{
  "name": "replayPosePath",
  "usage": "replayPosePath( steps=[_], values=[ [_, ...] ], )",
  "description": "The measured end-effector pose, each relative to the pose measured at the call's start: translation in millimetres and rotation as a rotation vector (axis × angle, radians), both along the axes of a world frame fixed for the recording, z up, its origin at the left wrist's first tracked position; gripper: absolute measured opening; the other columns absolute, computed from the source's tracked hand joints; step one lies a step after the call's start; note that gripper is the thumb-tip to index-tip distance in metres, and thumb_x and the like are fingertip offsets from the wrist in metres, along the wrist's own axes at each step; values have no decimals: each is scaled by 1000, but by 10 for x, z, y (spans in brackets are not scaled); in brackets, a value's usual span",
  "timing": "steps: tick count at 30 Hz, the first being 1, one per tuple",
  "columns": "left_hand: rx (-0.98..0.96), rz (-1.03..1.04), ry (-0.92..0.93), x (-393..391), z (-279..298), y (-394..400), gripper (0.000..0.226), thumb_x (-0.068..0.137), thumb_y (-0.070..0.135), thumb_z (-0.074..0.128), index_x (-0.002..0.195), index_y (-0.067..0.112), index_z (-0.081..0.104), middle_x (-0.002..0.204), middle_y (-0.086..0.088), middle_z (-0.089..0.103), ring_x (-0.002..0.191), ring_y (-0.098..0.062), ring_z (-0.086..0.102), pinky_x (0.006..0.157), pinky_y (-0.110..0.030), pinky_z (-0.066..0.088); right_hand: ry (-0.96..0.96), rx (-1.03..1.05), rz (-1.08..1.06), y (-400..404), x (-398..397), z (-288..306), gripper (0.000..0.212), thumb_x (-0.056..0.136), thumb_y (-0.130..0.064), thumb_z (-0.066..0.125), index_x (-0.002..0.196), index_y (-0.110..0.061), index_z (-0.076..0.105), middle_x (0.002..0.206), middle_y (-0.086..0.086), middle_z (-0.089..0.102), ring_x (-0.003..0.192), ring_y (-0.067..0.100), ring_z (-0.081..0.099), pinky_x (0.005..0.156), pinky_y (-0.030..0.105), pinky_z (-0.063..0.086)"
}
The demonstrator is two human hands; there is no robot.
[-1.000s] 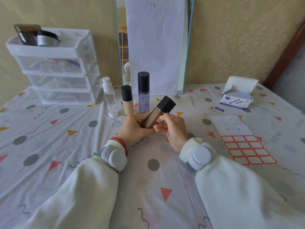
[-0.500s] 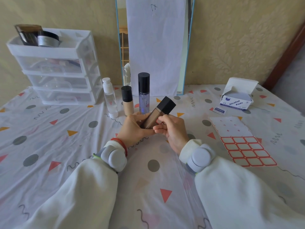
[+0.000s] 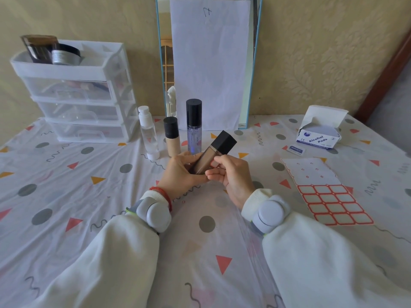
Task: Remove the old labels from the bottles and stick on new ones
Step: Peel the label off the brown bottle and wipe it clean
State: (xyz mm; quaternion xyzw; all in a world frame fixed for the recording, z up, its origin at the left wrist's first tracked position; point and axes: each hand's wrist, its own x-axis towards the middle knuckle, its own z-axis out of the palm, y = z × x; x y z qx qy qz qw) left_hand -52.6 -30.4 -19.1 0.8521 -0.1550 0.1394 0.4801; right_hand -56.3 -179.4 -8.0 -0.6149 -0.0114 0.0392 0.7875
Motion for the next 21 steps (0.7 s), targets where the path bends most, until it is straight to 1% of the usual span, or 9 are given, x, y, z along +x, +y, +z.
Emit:
replayPosePath(
  steps=[5,7,9,11,13,16,17,19,21],
  values=[
    [14,2,5,-4,-2,-10,43,70,19,83,111,19,71,82,5,54,68,-6,51,63,-9,43,8,-38,-32,-5,11,-2,23,90,-6,51,73,-5,66,58,2,67,57,16,68,53,19,52],
    [-8,-2,8,-10,8,-12,40,70,17,83,108,24,71,81,6,54,67,-3,51,62,-9,42,11,-35,-20,-7,21,-4,23,90,-5,50,74,-4,65,58,3,68,58,17,68,54,20,53],
    [-52,-5,-1,-14,14,-12,40,70,13,83,103,31,70,82,5,56,69,0,53,63,-10,44,22,33,6,-9,38,3,22,91,-2,47,77,-1,64,60,4,68,61,20,70,55,20,54],
    [-96,16,-6,-12,25,-11,43,70,12,84,103,33,68,87,-4,60,74,-7,56,67,-19,49,31,139,43,-11,50,18,17,91,0,44,87,4,61,63,6,68,65,24,71,56,22,54],
    [-88,42,-20,-9,28,-15,44,69,14,84,105,34,68,90,-11,60,76,-16,57,69,-27,51,47,167,29,-9,50,23,15,92,-6,48,95,2,60,69,6,69,66,24,71,56,22,54],
    [-86,98,-30,0,26,-20,44,69,19,84,106,37,67,93,-15,61,81,-24,61,76,-34,54,82,-5,-156,-27,62,18,23,92,-26,60,102,-6,63,84,6,69,55,14,64,51,21,50],
    [-100,121,-25,6,25,-20,44,68,18,85,107,34,69,95,-16,61,83,-27,62,79,-37,54,82,-48,-205,-45,64,25,25,91,-31,62,98,-8,63,80,5,66,49,12,59,48,21,47],
    [-89,145,-25,12,23,-19,45,68,17,85,110,26,71,97,-17,61,85,-28,62,82,-40,54,81,-50,-198,-80,56,54,27,89,-34,65,80,-9,63,66,3,58,44,11,52,42,20,43],
    [-40,140,-48,15,11,-11,48,68,17,84,113,23,70,92,-15,59,82,-23,59,77,-35,52,73,-40,-105,-87,22,85,28,88,-32,67,68,-12,67,60,2,58,46,11,53,44,20,45]
  ],
)
